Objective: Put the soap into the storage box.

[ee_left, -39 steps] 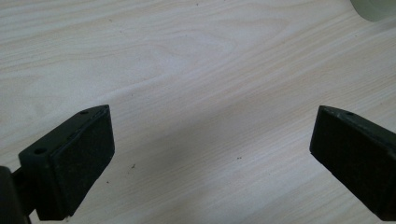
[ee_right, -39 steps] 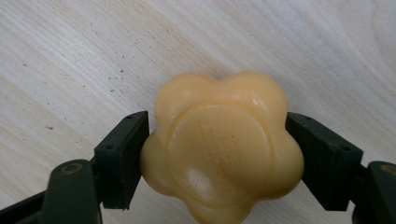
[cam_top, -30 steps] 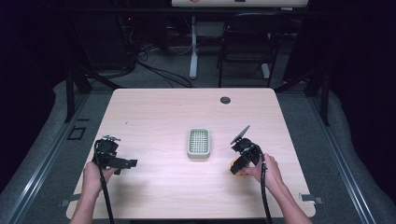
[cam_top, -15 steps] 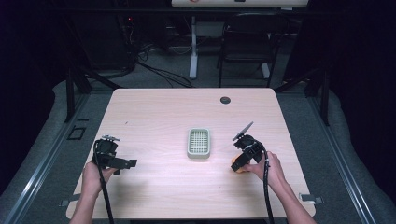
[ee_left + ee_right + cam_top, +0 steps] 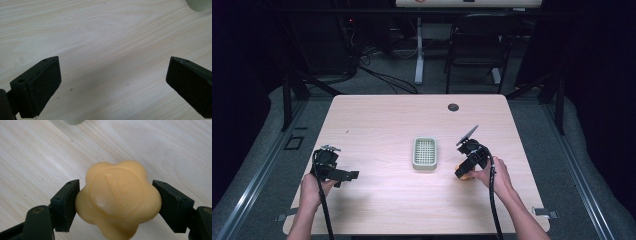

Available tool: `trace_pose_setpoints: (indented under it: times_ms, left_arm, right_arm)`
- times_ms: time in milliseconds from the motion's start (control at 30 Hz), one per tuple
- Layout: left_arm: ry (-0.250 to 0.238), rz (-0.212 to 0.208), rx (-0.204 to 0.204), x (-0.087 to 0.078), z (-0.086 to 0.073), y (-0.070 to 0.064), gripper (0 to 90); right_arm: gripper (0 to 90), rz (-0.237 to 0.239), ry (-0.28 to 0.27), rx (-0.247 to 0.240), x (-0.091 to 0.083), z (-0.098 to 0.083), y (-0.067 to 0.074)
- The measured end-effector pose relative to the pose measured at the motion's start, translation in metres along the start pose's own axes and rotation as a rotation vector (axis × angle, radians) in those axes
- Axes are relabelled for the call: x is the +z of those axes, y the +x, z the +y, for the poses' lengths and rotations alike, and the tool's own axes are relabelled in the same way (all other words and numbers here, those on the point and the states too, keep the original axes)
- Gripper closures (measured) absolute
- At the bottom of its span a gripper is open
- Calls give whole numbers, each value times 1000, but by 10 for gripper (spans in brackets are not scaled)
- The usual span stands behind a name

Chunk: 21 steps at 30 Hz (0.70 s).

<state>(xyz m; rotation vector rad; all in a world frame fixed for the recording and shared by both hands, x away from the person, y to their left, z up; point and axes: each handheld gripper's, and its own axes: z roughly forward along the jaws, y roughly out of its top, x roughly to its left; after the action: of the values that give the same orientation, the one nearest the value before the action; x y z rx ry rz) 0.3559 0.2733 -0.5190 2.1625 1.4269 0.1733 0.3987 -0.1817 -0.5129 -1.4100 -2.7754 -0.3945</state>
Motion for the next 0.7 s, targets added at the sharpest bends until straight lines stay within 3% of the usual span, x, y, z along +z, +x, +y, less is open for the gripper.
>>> trace_pose_setpoints:
  times_ms: [700]
  left_arm:
    - [-8,-4,1,0,0,1,0]
  right_arm:
    - [244,-2,-27,-46,-8,42,13]
